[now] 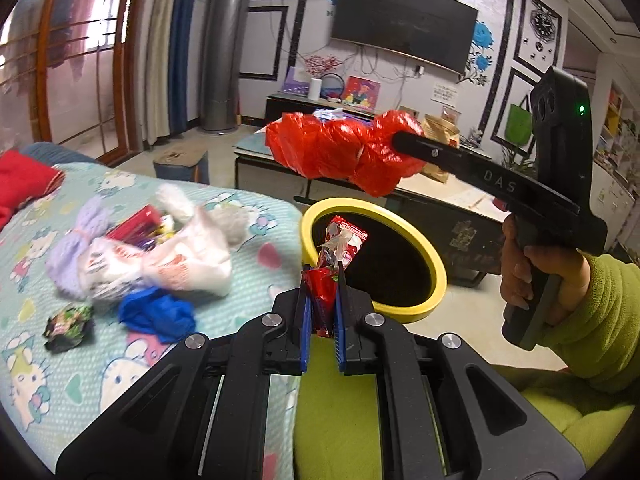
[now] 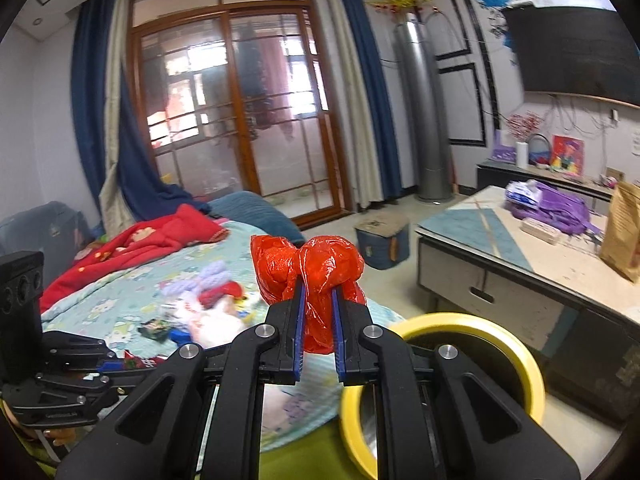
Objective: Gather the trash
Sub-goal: 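Lift the red bag with the right tool while the left tool grasps the red candy wrapper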
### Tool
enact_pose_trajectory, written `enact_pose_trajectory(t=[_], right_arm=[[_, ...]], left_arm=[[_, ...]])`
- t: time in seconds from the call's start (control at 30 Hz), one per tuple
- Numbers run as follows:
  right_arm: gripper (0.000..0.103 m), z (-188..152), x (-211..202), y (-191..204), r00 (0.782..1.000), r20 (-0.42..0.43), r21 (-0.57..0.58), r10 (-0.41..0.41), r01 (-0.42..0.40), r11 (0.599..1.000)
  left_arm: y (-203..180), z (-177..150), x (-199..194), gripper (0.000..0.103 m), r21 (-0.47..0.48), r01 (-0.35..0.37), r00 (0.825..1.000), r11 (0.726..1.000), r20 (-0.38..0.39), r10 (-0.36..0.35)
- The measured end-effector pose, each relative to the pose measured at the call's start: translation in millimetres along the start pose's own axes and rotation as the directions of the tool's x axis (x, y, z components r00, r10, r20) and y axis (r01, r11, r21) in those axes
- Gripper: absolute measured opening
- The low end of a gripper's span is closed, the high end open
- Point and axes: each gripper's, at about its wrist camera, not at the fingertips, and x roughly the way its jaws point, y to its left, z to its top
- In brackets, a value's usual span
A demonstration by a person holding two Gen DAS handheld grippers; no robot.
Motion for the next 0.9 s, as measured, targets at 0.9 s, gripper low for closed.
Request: enact_pose_trajectory(t=[0.9], right_arm=[[0.011,-28,11,-99,0.933,-0.179,0.2,-0.313,0.346,0.917]], left_arm=[[-33,15,96,0.005,0.023,0.09,0.992,0.996,-0.096,-0.087]])
